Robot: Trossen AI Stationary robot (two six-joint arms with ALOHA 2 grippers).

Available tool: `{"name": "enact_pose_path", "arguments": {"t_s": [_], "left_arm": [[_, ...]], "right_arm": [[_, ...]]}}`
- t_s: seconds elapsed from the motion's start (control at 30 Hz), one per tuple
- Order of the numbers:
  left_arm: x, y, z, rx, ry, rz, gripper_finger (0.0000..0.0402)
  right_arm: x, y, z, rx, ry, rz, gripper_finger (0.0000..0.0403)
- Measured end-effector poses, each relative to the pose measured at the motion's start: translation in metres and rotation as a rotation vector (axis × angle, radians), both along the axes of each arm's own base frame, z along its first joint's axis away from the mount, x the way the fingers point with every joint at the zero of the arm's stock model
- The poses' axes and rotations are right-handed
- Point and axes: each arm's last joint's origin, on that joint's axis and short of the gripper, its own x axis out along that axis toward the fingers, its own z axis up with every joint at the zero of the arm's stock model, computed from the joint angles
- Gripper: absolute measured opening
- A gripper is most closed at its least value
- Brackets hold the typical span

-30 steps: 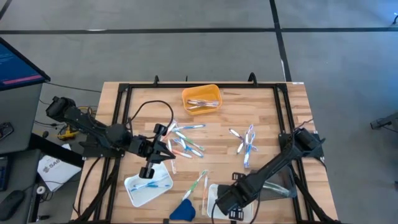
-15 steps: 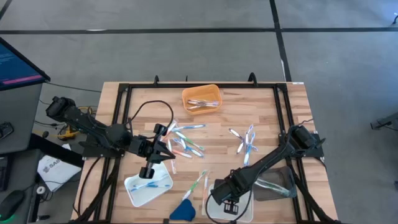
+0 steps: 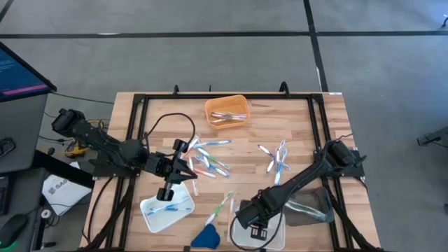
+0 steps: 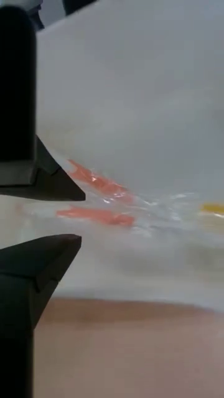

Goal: Pick & Place Toothbrushes
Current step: Put the orange toothbrush into the right white bin

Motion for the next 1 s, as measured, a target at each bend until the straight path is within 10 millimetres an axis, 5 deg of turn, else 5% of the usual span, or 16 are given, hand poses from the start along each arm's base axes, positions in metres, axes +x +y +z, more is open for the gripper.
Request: {"name": "enact_pose_path", "arguments": {"t_s": [0.4, 0.57, 1.0], "left_arm": [[0.0, 0.0, 0.0, 0.0, 0.001, 0.0, 0.0001], [0.0, 0.0, 0.0, -0.001, 0.005, -0.002, 0.0001], [0.0, 0.0, 0.0, -0.007, 0.003, -0.005, 0.0001]], "right_arm": [[0.02, 0.004, 0.033, -0.185, -0.305, 0.11, 0.0047], [0.014, 0.014, 0.034, -0.246, -0.345, 0.075, 0.0005], [-0.016, 0.056, 0.026, -0.3, -0.452, 0.148, 0.0002]]}}
